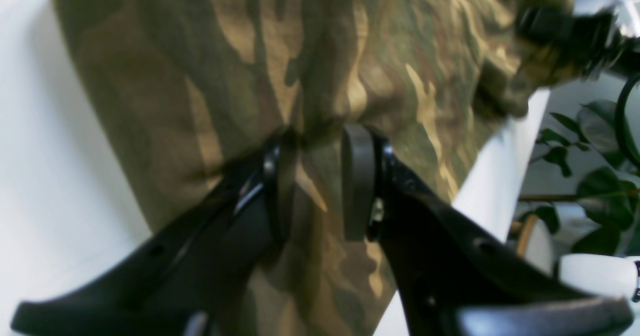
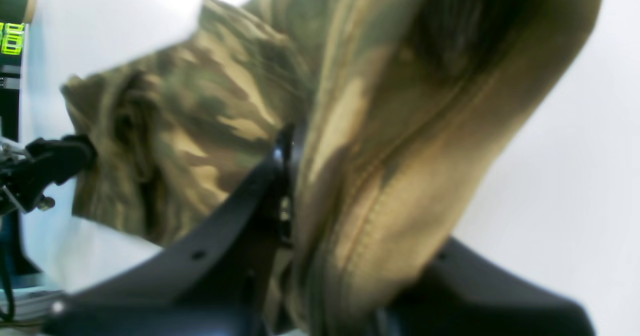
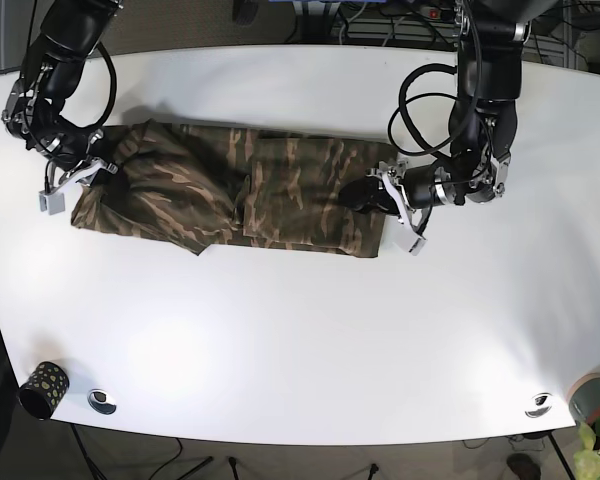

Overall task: Fold the T-shirt properly
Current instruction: 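Grasp both ends of the folded shirt with both grippers, then fold the shirt in half, bringing both grippers together over the middle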

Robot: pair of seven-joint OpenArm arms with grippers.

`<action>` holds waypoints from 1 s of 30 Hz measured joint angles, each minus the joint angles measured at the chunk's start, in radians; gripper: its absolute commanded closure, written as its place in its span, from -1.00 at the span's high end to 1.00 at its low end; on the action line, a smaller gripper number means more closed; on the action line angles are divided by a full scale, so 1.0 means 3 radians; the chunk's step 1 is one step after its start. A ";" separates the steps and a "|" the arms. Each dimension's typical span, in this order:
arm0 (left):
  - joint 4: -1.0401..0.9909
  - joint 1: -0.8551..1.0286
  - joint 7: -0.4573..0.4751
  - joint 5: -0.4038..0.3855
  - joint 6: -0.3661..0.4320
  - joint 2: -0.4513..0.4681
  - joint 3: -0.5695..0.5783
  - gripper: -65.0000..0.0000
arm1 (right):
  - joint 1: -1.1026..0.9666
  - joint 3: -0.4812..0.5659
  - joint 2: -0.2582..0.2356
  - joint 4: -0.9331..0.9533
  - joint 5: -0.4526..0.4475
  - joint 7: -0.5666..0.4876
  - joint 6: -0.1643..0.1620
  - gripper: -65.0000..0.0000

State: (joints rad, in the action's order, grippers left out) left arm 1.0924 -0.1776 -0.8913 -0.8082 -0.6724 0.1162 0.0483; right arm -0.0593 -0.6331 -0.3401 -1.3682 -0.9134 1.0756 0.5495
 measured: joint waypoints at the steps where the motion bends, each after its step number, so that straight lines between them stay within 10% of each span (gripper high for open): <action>1: 0.0001 -0.0011 -0.0001 -0.0004 0.0036 -0.0027 0.0061 -0.56 | -0.0028 -0.0005 -0.0013 -0.0106 -0.0013 -0.0006 -0.0001 -0.96; 25: -0.0134 -0.0024 0.0497 0.0108 0.0446 -0.0577 0.0678 -0.56 | -0.0229 0.0748 0.0001 -0.1584 0.0000 0.0094 0.0004 -0.98; 30: -0.0140 -0.0017 0.0502 0.0106 0.0445 -0.0598 0.0690 -0.56 | -0.0210 0.1031 0.0245 -0.1588 -0.0004 0.0112 0.0022 -0.98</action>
State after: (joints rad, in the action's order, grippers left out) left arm 1.0504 -0.1825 -0.7406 -0.7765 -0.5388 -0.0631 0.2554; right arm -0.1223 -0.3237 -0.2665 -1.8446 -0.9146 1.1091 0.5560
